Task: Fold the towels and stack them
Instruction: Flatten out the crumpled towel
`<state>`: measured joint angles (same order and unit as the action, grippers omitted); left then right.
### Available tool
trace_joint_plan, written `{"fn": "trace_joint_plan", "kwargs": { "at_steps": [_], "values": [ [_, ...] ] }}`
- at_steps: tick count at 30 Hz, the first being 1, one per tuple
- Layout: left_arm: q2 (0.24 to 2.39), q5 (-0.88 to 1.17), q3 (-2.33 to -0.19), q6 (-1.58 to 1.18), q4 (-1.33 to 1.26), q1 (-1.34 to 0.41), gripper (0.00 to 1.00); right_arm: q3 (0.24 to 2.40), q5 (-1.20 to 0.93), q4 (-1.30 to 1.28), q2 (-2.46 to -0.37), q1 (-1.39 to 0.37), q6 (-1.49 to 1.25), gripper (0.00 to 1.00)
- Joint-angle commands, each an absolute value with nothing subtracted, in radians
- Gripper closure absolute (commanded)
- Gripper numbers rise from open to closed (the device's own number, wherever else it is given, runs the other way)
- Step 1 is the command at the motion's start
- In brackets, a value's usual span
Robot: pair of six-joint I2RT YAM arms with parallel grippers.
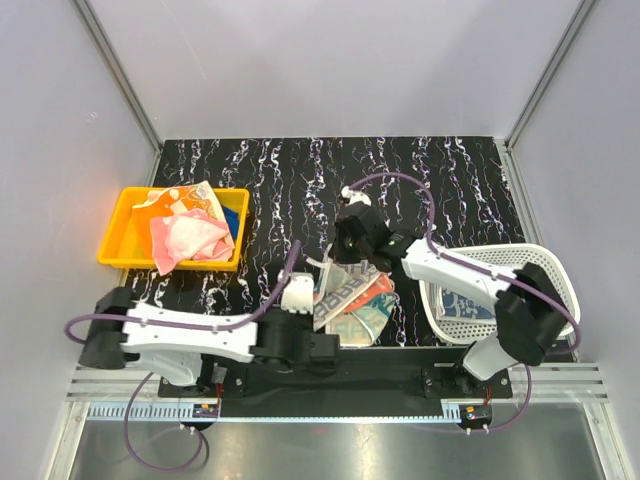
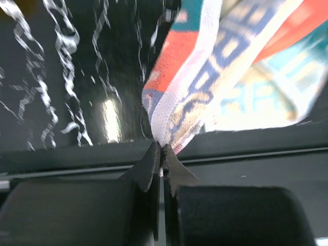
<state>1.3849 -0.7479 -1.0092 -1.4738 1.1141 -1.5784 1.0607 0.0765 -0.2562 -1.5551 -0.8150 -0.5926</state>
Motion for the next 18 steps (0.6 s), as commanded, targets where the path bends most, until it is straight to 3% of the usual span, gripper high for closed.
{"fn": "trace_joint_plan", "kwargs": {
  "at_steps": [1,7,18],
  "values": [
    [1.273,-0.906,-1.109,-1.439,1.261,-1.560,1.00,1.167,0.195,-0.304,-1.416,-0.825,-0.516,1.00],
    [1.131,-1.012,-1.351,-1.197,1.335,-1.542,1.00,1.316,0.310,-0.412,-1.284,-0.825,-0.387,1.00],
    [1.043,-1.014,-1.738,-0.521,1.033,-1.542,1.00,1.664,0.331,-0.538,-1.166,-0.825,-0.175,1.00]
  ]
}}
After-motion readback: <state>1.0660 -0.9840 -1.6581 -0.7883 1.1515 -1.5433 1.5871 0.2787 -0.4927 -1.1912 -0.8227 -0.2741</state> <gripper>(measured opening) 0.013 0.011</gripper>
